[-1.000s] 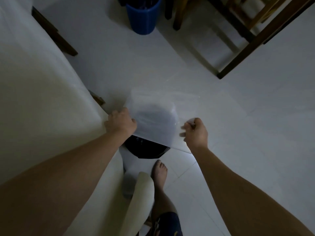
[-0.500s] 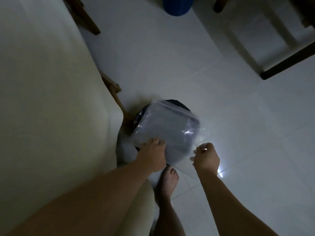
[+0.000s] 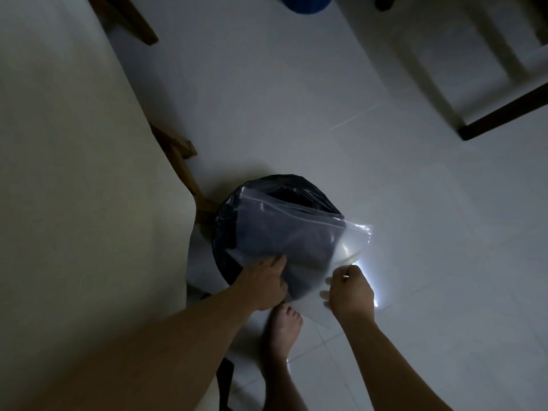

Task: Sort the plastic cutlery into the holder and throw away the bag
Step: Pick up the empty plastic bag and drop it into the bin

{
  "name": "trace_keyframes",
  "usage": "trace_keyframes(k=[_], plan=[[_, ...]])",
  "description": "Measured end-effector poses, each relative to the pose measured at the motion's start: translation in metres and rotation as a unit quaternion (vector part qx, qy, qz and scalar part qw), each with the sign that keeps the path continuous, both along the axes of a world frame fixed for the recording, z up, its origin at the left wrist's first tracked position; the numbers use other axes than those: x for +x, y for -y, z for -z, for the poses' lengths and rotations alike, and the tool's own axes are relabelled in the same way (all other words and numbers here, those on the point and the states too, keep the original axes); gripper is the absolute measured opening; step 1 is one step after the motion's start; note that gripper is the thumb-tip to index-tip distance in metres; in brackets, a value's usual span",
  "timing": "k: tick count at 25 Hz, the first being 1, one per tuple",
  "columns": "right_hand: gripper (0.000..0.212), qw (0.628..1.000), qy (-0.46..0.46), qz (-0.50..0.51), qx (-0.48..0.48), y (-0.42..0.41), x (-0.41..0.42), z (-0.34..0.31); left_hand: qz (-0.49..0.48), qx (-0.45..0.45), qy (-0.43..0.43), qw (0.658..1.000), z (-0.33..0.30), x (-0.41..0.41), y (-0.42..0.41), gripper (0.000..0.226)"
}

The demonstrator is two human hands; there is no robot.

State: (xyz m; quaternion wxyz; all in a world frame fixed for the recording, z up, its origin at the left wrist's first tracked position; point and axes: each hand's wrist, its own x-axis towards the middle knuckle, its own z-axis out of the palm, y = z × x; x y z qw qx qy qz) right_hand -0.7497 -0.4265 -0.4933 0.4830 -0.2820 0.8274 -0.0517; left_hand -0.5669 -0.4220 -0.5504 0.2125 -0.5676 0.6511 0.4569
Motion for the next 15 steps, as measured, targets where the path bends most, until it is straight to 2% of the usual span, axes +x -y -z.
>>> trace_keyframes(k=[3,4,6,8,9,13,15], plan=[[0.007,0.999,0.0,-0.038,0.023,0.003,0.003,0.009,-0.019,0.038,0.011,0.999,0.007,0.0,0.002,0.065],[0.008,0.998,-0.006,-0.051,0.025,0.004,0.004,0.011,-0.04,0.018,0.013,0.999,0.005,0.0,0.004,0.066],[0.012,0.997,-0.019,-0.074,0.022,0.006,0.008,0.012,-0.086,-0.077,0.019,0.993,-0.001,-0.001,0.009,0.071],[0.01,0.996,-0.021,-0.083,0.02,0.01,0.011,0.013,-0.089,-0.159,0.022,0.983,-0.003,-0.003,0.019,0.074],[0.009,0.996,-0.023,-0.089,0.021,0.012,0.011,0.015,-0.076,-0.163,0.022,0.983,-0.001,-0.004,0.024,0.074],[0.007,0.991,-0.032,-0.122,0.038,0.017,0.013,0.018,-0.027,-0.02,0.04,0.999,0.015,-0.004,0.036,0.068],[0.009,0.987,-0.04,-0.144,0.05,0.02,0.011,0.019,-0.016,0.008,0.049,0.999,0.014,-0.004,0.039,0.064]])
